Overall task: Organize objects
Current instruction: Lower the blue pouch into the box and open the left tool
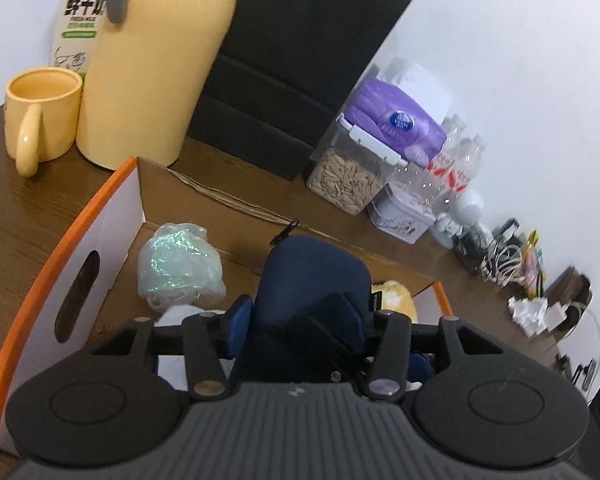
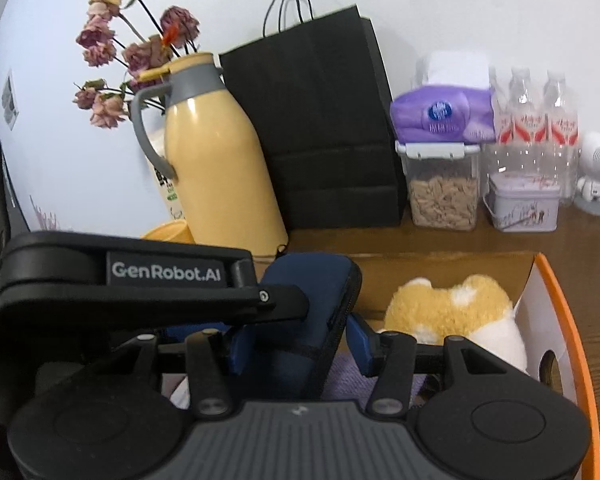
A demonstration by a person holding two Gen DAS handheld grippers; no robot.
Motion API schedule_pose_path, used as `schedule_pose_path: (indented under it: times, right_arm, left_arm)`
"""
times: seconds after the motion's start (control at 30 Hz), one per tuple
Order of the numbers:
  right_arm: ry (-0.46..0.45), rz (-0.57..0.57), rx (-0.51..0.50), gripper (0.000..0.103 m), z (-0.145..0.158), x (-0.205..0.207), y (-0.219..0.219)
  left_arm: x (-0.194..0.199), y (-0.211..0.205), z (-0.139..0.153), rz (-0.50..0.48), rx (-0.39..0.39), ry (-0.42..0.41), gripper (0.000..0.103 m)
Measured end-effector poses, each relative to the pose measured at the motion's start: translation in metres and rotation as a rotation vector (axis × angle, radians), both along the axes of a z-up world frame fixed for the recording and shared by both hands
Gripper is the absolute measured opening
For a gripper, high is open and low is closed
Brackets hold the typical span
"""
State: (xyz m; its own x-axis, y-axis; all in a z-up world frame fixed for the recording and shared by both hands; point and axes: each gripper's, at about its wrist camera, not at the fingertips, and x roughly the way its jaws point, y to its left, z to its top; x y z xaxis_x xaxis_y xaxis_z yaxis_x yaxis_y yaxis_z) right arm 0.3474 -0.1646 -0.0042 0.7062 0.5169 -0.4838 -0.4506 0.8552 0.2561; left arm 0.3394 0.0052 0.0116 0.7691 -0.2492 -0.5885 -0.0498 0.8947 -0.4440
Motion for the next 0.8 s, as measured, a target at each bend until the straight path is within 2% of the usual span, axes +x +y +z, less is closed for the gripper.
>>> schedule_pose_path:
  times: [0.03, 0.07, 0.1, 0.13, 0.17, 0.23, 0.37, 0.57, 0.8]
  right_arm:
    - [0.002, 0.003, -0.004, 0.052, -0.001, 0.001, -0.001]
    - [-0.01, 0.0, -0.02, 0.058, -0.001, 0.0, -0.001]
    - [-0.024, -0.011, -0.042, 0.072, -0.001, -0.001, -0.002]
    - [-0.04, -0.026, -0.064, 0.079, -0.001, -0.003, -0.004]
    - [-0.055, -0.038, -0.085, 0.09, -0.001, -0.004, -0.006]
    - [-0.059, -0.055, -0.112, 0.092, -0.003, -0.004, -0.011]
    - [-0.059, -0.104, -0.118, 0.095, -0.003, -0.004, -0.025]
    - [-0.093, -0.117, -0.129, 0.099, 0.004, -0.011, -0.027]
    - [-0.167, -0.144, -0.169, 0.103, 0.02, -0.05, -0.027]
  left_arm:
    - [0.0, -0.001, -0.001, -0.004, 0.018, -0.005, 0.058]
    - [-0.001, -0.001, -0.001, -0.008, 0.041, -0.01, 0.07]
    - [-0.002, -0.001, -0.001, -0.006, 0.072, -0.013, 0.075]
    - [-0.003, 0.0, -0.001, 0.005, 0.099, -0.021, 0.084]
    - [-0.004, 0.002, 0.001, 0.017, 0.119, -0.029, 0.091]
    - [-0.007, 0.007, 0.004, 0.044, 0.156, -0.049, 0.103]
    - [-0.015, 0.01, 0.013, 0.069, 0.223, -0.111, 0.103]
    - [-0.031, 0.009, 0.023, 0.062, 0.277, -0.153, 0.103]
    - [-0.069, 0.01, 0.036, 0.048, 0.317, -0.203, 0.103]
